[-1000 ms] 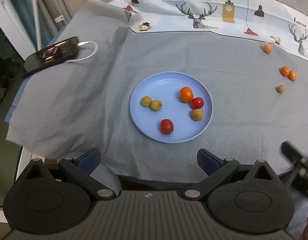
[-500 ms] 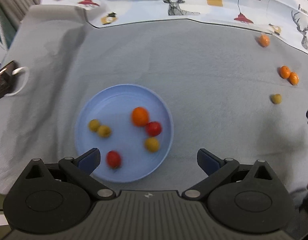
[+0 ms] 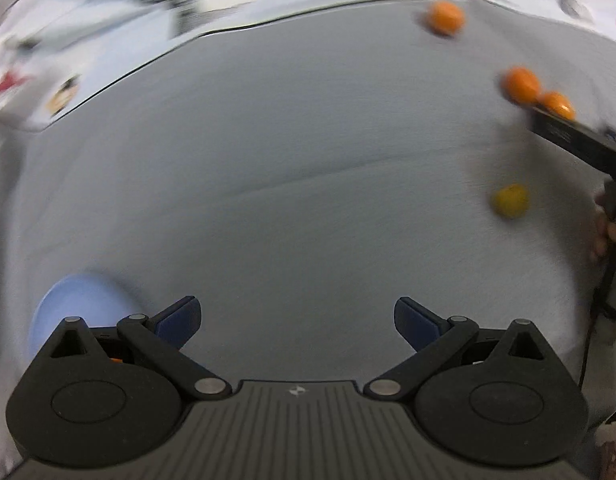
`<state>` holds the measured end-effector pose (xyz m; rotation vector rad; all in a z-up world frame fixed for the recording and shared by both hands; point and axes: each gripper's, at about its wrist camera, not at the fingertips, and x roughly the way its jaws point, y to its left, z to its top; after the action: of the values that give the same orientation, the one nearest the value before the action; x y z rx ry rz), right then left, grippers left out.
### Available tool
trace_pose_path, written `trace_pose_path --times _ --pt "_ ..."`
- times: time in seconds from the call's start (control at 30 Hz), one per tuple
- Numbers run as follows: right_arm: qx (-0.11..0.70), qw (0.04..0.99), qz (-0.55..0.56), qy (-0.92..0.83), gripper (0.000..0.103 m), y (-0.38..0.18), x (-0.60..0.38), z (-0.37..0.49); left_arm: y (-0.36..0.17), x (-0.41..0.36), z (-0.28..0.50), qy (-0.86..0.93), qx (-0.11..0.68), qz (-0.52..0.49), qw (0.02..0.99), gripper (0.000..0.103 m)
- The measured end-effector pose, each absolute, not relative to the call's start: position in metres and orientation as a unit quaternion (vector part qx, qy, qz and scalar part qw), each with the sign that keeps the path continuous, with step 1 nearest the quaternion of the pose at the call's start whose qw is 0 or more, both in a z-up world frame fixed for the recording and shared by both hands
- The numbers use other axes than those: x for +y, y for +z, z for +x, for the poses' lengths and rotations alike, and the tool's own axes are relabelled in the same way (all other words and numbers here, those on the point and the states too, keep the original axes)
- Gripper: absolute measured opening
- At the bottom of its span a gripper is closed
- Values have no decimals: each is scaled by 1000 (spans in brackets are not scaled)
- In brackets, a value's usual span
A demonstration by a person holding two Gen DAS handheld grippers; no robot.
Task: Organize fruits
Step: 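Grasp another mandarin orange with the right tool while the left tool grasps a yellow fruit, then carry both fruits over the blue plate and open both tools to drop them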
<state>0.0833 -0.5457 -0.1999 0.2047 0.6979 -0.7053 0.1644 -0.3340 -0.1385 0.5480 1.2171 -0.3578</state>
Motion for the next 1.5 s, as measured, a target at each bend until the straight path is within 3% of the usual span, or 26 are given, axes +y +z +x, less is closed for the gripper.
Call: trace_pose_path --times 0.03,0.07,0.1,0.13,0.47,0.53,0.6,0.87,1.13,1.3,1.5 --pt "328 882 82 -327 82 -200 -547 86 -144 -348 165 -181 559 257 767 103" --pt "322 889 69 -318 52 -200 -547 86 -149 -360 165 -193 557 260 765 103" --pt "316 894 59 -312 41 -198 -547 84 -153 -374 165 -205 554 261 763 103" --pt "318 893 53 -315 36 -196 -549 81 -156 -385 165 -221 551 261 761 103" --pt "309 872 92 -368 36 -191 -584 40 -192 -454 161 -270 561 273 733 102" --pt "311 873 80 -368 36 -193 -581 40 -189 -450 165 -275 564 239 741 86" --pt "310 872 83 -369 36 -192 -581 40 -178 -445 162 -284 536 232 760 29" --pt "269 877 136 -374 36 -179 -589 29 -148 -405 154 -271 525 214 778 27" --pt "230 892 126 -369 36 -143 -558 7 -66 -311 127 -222 516 194 804 27" --pt "204 914 130 -325 36 -83 -493 -30 -20 -222 91 -198 510 190 815 27" --pt "256 922 235 -167 36 -43 -376 -96 5 -125 45 -169 516 175 822 27"
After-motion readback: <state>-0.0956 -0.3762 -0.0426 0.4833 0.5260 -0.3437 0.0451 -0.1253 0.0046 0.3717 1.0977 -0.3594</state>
